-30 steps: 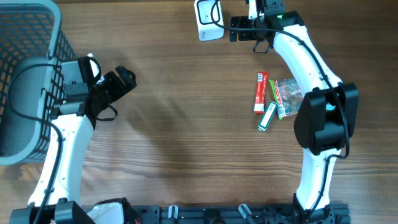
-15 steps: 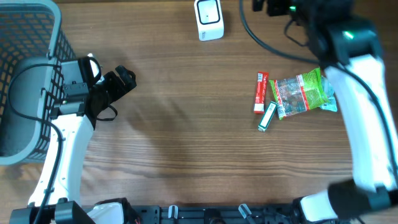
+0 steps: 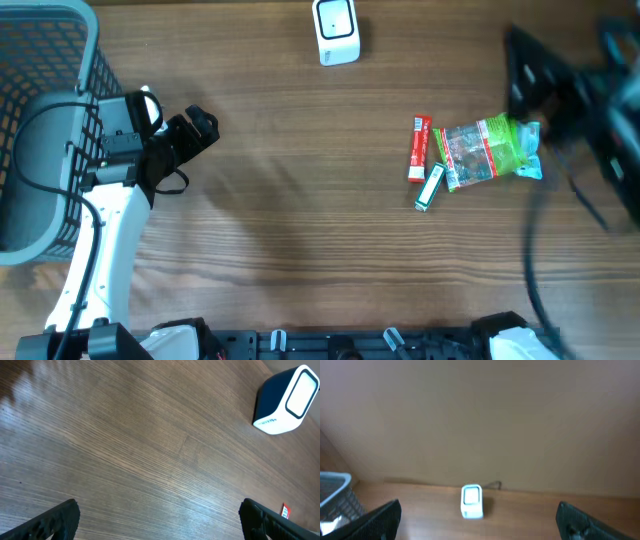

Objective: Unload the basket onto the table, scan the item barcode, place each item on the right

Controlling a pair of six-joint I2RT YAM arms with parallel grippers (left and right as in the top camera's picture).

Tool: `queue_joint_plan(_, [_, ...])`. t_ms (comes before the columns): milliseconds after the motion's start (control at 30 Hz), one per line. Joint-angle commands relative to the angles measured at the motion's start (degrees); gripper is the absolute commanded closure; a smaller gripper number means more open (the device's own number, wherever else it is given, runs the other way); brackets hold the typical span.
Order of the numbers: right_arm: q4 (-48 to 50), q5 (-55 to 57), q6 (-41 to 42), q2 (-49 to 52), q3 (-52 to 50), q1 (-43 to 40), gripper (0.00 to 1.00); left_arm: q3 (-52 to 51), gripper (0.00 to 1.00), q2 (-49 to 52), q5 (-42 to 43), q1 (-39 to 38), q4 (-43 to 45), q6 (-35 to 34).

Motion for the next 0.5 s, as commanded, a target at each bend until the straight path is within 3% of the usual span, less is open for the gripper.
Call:
queue_joint_plan(0, [-3.48,4.44,-0.04,-8.57,-5.53,-0.26,0.0,0.0,0.0,0.2,0.07,0.17,0.15,0.46])
queue_joint_plan(100, [-3.8,6.01,0.0,-16.41,-14.69,-1.68,0.0,0.0,0.0,0.2,0.07,0.17,0.15,0.48])
queue_joint_plan(200, [-0.15,5.97,0.02,-27.06,-30.1,-4.61,0.0,0.0,0.0,0.2,0.07,0.17,0.15,0.48])
queue_joint_plan(467, [24.48,3.91,-0.02,-47.56,-61.96,-8.28,0.0,0.0,0.0,0.2,0.07,0.17,0.15,0.48])
